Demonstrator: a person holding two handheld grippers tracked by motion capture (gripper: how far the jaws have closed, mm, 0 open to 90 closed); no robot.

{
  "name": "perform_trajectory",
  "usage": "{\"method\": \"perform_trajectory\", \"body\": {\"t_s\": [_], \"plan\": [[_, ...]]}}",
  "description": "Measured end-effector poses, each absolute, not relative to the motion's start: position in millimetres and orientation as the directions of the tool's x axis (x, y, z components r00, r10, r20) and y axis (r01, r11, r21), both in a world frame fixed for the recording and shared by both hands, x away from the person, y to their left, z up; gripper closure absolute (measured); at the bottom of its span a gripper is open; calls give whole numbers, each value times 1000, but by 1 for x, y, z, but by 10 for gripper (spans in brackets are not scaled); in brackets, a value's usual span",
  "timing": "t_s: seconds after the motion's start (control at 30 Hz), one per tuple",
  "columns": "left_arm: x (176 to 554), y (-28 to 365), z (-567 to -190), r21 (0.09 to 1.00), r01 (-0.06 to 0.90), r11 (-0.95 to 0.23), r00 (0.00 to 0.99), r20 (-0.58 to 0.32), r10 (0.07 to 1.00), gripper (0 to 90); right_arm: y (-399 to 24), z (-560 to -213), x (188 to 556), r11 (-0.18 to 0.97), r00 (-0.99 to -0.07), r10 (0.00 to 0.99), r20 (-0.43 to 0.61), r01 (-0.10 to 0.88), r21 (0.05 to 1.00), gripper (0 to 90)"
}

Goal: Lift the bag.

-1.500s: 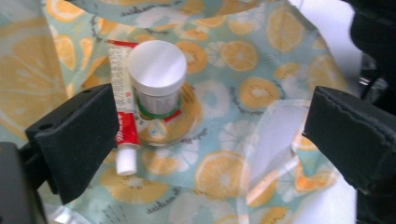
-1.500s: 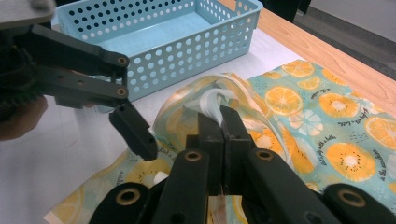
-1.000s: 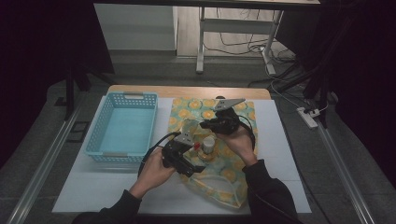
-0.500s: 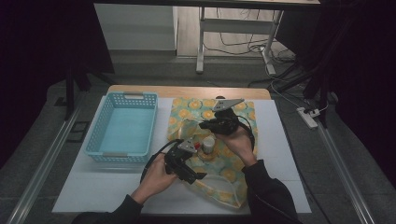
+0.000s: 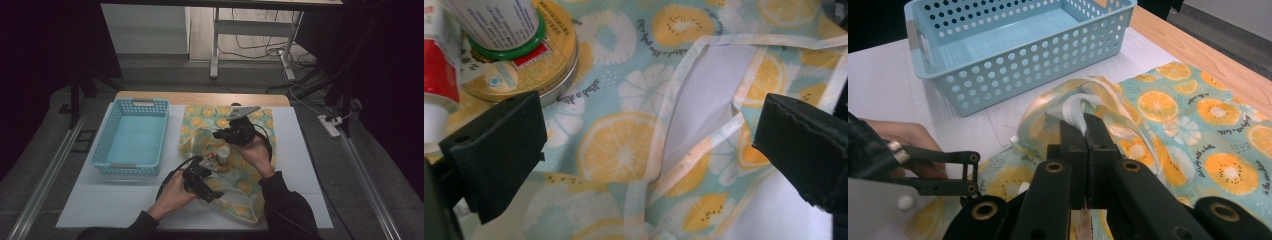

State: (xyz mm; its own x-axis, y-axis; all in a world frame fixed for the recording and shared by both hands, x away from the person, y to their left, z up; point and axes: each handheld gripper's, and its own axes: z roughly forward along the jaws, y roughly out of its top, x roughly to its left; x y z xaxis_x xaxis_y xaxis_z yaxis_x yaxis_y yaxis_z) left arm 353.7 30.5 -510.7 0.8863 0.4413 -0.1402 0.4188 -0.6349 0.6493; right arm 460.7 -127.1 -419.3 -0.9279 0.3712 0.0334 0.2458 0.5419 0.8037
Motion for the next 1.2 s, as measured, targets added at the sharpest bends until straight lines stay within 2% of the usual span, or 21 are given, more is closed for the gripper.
{"method": "perform_trajectory", "body": {"t_s": [0.13,0.43,0.53,0.83,0.93,1.2], "plan": [[355,27,-518,633,414,-654,889,-129,439,12,-126,-420,460,543,-929,370,33,245,803,892],[356,19,-532,586,393,-708,888,-42,459,50,-127,-421,461,545,-928,371,36,249,800,891],[356,20,-532,592,395,-703,886,-43,461,74,-127,-421,462,544,-927,372,37,250,801,892],[357,22,-527,585,390,-711,890,-43,453,311,-126,-422,461,546,-927,372,37,251,800,891],[359,25,-525,583,396,-709,891,-55,452,491,-126,-422,461,547,-928,370,36,249,799,892],[363,24,-523,571,416,-707,885,-78,458,766,-127,-421,462,546,-927,372,37,252,799,891]]}}
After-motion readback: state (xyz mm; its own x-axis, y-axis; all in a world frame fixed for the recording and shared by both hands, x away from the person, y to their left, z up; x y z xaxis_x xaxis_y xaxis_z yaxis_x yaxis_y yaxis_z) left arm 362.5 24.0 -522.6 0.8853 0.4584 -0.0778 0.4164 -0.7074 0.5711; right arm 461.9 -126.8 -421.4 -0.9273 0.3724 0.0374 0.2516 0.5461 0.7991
